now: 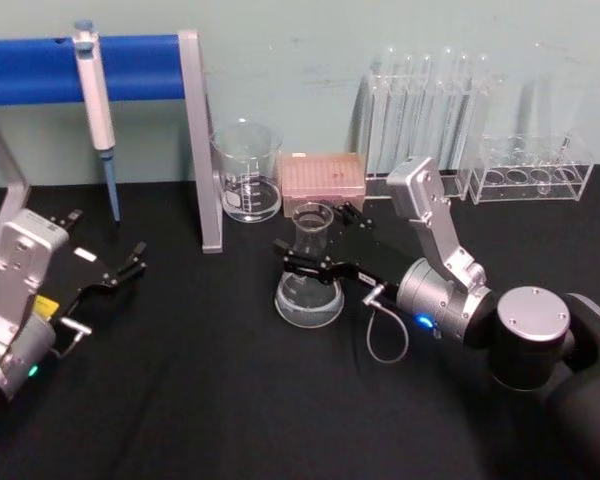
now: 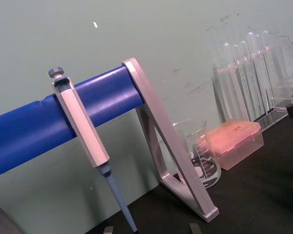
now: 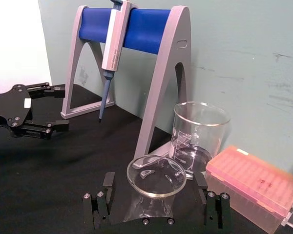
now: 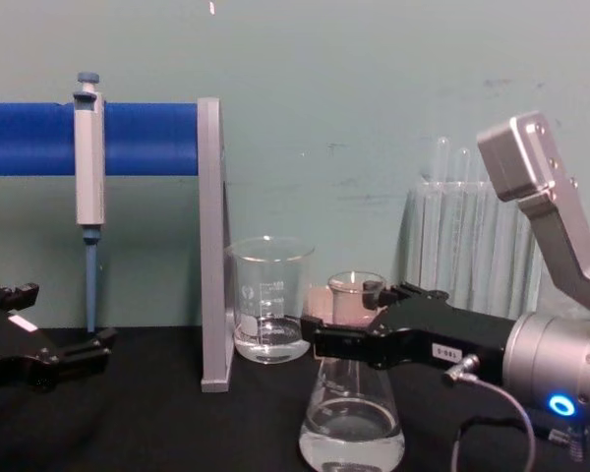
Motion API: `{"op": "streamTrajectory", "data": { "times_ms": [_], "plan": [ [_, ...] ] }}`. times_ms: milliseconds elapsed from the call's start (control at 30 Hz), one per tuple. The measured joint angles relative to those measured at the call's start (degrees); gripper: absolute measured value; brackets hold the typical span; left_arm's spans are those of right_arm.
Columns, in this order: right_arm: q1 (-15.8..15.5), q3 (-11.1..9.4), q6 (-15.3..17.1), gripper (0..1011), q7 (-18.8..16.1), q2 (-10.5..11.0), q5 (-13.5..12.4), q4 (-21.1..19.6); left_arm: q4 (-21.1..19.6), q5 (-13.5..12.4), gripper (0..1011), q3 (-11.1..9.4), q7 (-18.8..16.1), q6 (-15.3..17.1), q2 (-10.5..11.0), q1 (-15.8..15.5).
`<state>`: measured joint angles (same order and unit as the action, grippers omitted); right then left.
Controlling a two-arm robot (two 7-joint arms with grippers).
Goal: Grasp the erlenmeyer flask with one hand, shake it three times, then place it back.
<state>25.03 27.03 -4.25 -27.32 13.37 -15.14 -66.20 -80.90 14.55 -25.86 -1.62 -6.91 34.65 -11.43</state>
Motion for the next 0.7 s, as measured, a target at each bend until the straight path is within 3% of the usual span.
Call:
{"op": "streamTrajectory", "data": {
  "times_ms": [700],
  "plan": [
    [0.3, 0.1, -0.2, 1003, -0.7, -0.3, 0.0, 0.5, 0.0, 0.0, 1001, 0.0, 0.0, 0.0, 0.0, 0.0]
  ]
}}
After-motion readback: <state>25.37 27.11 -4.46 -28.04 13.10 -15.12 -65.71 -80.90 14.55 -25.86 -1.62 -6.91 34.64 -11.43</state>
